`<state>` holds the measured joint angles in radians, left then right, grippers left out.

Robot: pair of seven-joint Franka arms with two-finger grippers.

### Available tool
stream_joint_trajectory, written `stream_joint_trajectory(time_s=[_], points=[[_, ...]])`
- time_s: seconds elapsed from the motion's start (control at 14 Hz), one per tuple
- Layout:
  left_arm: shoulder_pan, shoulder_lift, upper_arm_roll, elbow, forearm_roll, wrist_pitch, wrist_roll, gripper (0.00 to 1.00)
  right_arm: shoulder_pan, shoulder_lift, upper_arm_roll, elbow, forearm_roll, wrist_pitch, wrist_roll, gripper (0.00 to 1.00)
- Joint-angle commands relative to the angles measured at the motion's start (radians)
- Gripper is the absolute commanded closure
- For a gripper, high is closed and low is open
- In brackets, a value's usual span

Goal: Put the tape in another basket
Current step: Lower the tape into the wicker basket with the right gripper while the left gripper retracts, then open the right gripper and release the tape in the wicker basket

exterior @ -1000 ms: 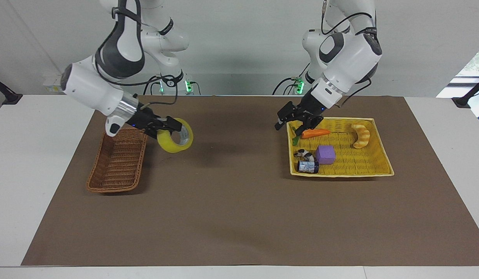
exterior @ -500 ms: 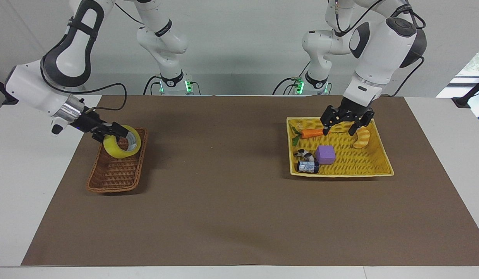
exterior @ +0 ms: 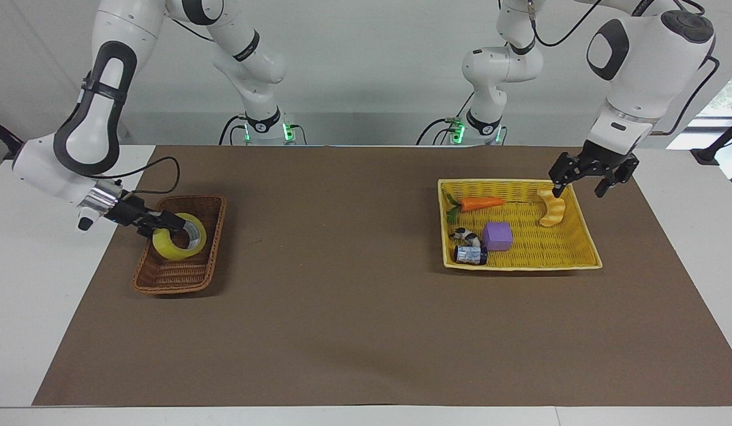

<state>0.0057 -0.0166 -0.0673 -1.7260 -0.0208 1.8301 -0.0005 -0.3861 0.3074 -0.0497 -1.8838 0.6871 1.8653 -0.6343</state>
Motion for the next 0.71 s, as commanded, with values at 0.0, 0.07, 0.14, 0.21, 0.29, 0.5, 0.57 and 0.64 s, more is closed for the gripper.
stream_joint_trajectory(time_s=[0.0, 0.07, 0.14, 0.21, 0.29, 0.5, 0.57, 0.64], points=[[0.017, -0.006, -0.006, 0.023, 0.012, -0.073, 0.048, 0.00, -0.011, -0.016, 0.008, -0.021, 0.038, 0.001, -0.074, 1.00], [0.023, -0.002, -0.006, 0.046, 0.009, -0.101, 0.050, 0.00, -0.011, -0.016, 0.008, -0.031, 0.055, 0.003, -0.091, 1.00], [0.023, 0.010, -0.008, 0.087, 0.005, -0.139, 0.048, 0.00, -0.011, -0.013, 0.008, -0.037, 0.063, 0.005, -0.102, 1.00], [0.027, 0.026, -0.009, 0.129, 0.010, -0.194, 0.048, 0.00, -0.010, -0.013, 0.008, -0.040, 0.063, 0.005, -0.108, 1.00], [0.027, 0.049, -0.009, 0.158, 0.012, -0.236, 0.048, 0.00, -0.008, -0.013, 0.008, -0.046, 0.063, 0.006, -0.119, 1.00], [0.033, 0.035, -0.005, 0.138, 0.005, -0.227, 0.100, 0.00, -0.008, -0.013, 0.008, -0.077, 0.071, 0.040, -0.194, 0.62], [0.043, 0.035, -0.005, 0.138, 0.005, -0.216, 0.097, 0.00, -0.008, -0.013, 0.008, -0.084, 0.077, 0.054, -0.218, 0.43], [0.042, 0.037, -0.005, 0.140, 0.005, -0.213, 0.087, 0.00, -0.007, -0.011, 0.008, -0.083, 0.078, 0.055, -0.219, 0.20]])
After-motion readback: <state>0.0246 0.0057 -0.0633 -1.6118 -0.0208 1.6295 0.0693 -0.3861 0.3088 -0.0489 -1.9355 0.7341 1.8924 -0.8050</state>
